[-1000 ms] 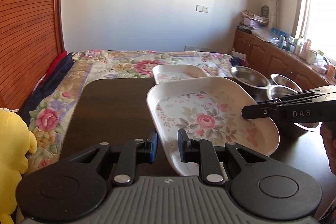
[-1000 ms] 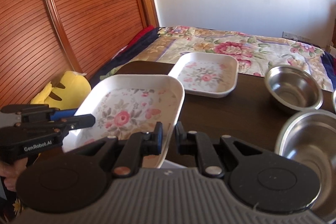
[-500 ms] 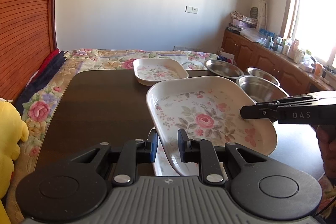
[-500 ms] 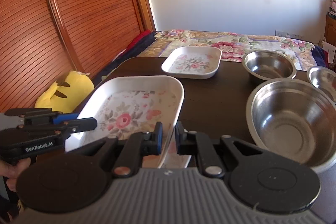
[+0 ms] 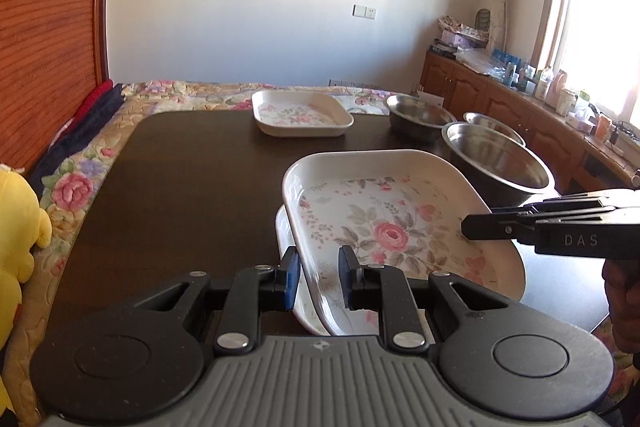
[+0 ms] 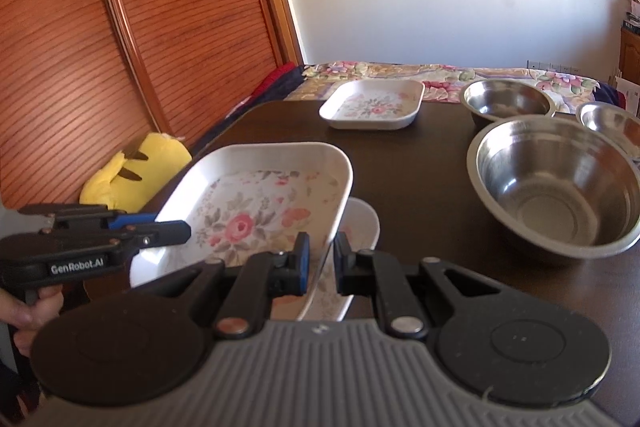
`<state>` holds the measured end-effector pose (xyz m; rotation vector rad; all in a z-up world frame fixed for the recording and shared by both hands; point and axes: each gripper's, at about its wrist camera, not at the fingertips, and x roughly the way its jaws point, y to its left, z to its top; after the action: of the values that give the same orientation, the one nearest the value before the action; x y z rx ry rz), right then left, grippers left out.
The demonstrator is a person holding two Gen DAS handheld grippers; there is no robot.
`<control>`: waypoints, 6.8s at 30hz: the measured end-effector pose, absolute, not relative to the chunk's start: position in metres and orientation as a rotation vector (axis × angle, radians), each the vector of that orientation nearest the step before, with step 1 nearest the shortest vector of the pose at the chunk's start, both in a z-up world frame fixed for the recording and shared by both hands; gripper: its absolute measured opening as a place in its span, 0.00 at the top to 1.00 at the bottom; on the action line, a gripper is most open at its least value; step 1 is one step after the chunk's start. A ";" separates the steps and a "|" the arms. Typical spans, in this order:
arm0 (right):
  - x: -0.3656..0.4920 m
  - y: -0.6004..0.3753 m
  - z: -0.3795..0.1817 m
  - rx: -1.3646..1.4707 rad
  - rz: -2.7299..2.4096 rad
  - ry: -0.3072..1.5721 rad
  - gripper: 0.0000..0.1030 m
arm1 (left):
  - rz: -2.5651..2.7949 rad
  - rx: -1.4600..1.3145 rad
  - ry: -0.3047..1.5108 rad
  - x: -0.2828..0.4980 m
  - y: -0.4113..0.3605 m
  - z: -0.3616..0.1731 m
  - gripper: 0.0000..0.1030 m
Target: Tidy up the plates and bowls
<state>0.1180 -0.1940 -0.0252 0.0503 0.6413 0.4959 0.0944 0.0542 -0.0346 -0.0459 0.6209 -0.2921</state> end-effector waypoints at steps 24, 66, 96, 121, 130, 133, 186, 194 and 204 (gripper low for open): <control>0.124 -0.188 -0.052 0.050 0.439 0.660 0.86 | -0.257 0.013 0.649 0.120 0.048 -0.058 0.79; 0.183 -0.187 0.016 -0.080 0.484 0.564 0.86 | -0.243 0.083 0.603 0.190 0.056 -0.017 0.74; 0.358 -0.170 -0.002 -0.067 0.470 0.836 0.53 | -0.299 0.127 0.603 0.329 0.055 -0.008 0.32; 0.406 -0.168 -0.039 -0.094 0.435 0.931 0.65 | -0.285 0.013 0.732 0.394 0.063 -0.059 0.68; 0.406 -0.162 -0.040 -0.145 0.441 0.932 0.80 | -0.297 -0.010 0.737 0.394 0.061 -0.060 0.86; 0.405 -0.160 -0.041 -0.155 0.444 0.928 0.82 | -0.295 -0.007 0.743 0.393 0.061 -0.059 0.88; 0.260 -0.195 0.025 -0.135 0.485 0.800 0.88 | -0.363 0.034 0.675 0.225 0.044 0.018 0.88; 0.234 -0.202 0.029 -0.139 0.488 0.783 0.88 | -0.375 0.035 0.666 0.198 0.038 0.024 0.88; 0.207 -0.216 0.031 -0.128 0.500 0.765 0.88 | -0.384 0.042 0.665 0.163 0.030 0.023 0.88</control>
<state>0.2071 -0.2160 0.0309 -0.1283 0.7645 0.5004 0.1627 0.0304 0.0228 0.0422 0.6650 -0.3837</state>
